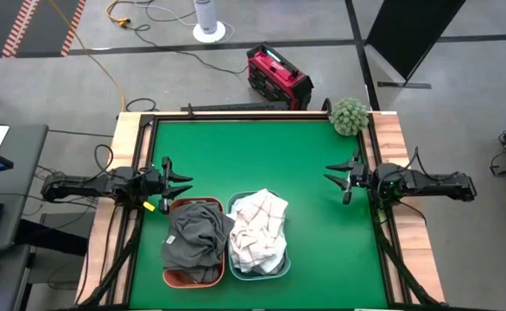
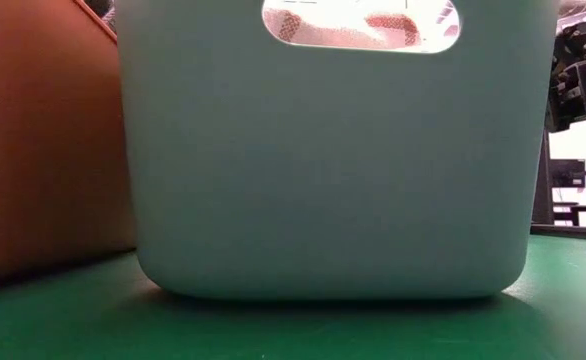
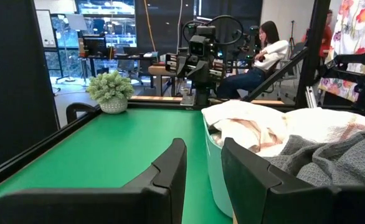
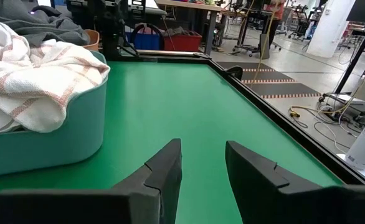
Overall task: Sort towels by color in basket
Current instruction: Return to Home Position
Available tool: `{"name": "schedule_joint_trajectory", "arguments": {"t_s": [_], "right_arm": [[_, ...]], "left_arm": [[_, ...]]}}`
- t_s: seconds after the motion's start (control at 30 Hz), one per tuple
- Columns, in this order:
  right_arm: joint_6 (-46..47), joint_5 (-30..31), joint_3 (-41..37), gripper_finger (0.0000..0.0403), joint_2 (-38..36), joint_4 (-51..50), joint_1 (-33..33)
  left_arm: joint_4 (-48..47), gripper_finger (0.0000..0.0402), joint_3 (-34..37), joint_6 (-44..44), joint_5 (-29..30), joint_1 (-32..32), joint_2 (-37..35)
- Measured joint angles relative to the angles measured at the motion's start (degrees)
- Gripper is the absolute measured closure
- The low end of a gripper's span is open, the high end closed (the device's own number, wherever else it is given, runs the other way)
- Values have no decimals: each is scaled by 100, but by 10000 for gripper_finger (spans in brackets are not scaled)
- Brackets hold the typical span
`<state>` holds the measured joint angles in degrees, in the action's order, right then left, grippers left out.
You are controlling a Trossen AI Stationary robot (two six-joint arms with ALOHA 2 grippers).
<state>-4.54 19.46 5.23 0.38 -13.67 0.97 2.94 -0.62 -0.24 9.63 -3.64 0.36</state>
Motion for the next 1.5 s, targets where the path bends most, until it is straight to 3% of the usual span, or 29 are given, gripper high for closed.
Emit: {"name": "schedule_joint_trajectory", "arguments": {"t_s": [1.1,1.5], "right_arm": [[2,2,-4,249,0,-2,0],[4,4,-7,249,-2,-2,2]], "left_arm": [[-2,309,0,0,4,-5,1],[-11,309,2,-1,67,-304,2]]}}
